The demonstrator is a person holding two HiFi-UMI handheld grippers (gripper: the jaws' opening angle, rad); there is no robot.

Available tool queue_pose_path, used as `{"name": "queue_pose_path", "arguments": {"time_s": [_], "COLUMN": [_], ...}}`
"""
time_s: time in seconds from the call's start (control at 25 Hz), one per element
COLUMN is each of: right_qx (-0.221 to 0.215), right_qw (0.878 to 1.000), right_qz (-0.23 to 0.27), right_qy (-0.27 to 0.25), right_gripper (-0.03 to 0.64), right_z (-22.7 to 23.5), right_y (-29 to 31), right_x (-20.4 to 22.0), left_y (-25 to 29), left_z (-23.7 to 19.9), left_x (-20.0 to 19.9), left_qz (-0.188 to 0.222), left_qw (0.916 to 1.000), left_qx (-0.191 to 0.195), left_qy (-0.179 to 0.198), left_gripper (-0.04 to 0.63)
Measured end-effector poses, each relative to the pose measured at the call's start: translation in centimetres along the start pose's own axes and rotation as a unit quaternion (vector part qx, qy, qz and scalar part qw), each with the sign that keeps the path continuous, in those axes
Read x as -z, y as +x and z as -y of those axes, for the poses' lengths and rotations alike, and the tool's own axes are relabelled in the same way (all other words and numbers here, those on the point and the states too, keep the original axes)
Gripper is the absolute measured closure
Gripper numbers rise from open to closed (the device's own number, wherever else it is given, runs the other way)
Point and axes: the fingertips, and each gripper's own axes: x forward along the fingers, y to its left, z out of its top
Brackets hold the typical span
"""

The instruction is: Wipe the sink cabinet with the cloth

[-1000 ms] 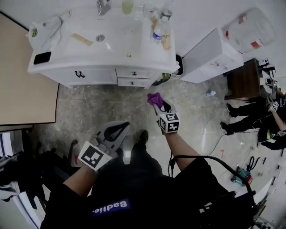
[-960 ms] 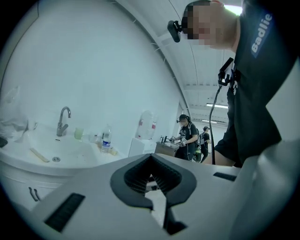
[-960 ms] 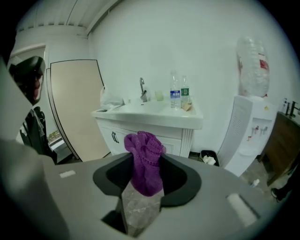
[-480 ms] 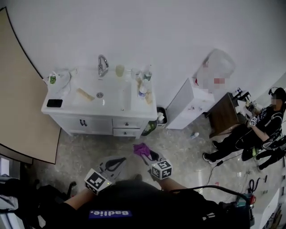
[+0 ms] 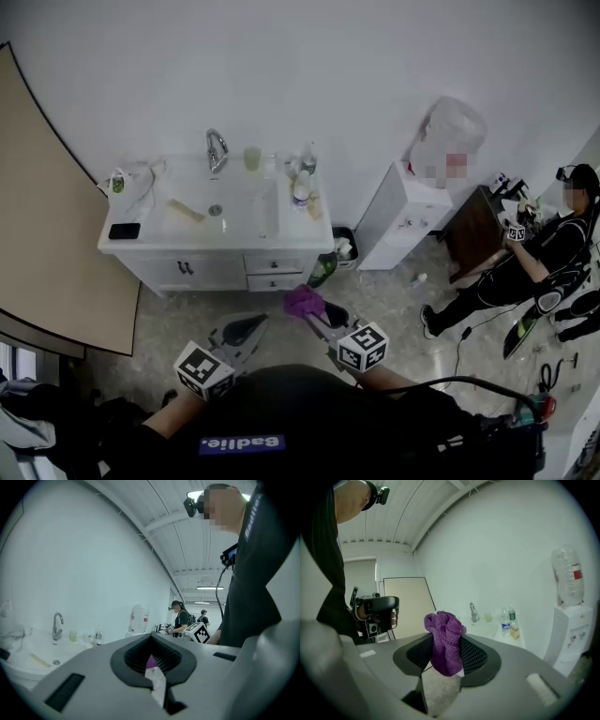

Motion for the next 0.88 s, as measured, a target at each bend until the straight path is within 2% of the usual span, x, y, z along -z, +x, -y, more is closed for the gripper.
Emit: {"name": "queue_pose_path", "arguments": {"time_s": [0.24,0.44,0.64,0.88], "right_qx": [-0.043,-0.06,-0.071,-0.068], "right_qw": [0.997,0.996,0.996,0.995], "right_qz": [0.051,0.07,0.056,0.068], "right_qy": [-0.029,-0.022,-0.024,-0.028], "right_gripper": [0.457,0.457,0.457,0.457], "right_z": [-3.1,-5.4,-5.4,-6.0], "right_y": [-0.6,-1.0,-1.2,-1.1], "right_x": [-5.1,-3.7,-2.9,-3.6], "left_y": [-0.5,-0.6,-0.7,-0.9], "left_z": [0.5,1.8,1.4,1.3], "left_x": [-2.5,0.0,0.0,0.3], "left_qz": [0.014,0.014,0.009,0.017], "left_qw": [0.9997,0.9999,1.0,0.9998], "left_qx": [-0.004,-0.001,-0.001,0.004], "left_qy": [0.02,0.01,0.001,0.007], "left_gripper": [0.594,0.594,0.594,0.594]}}
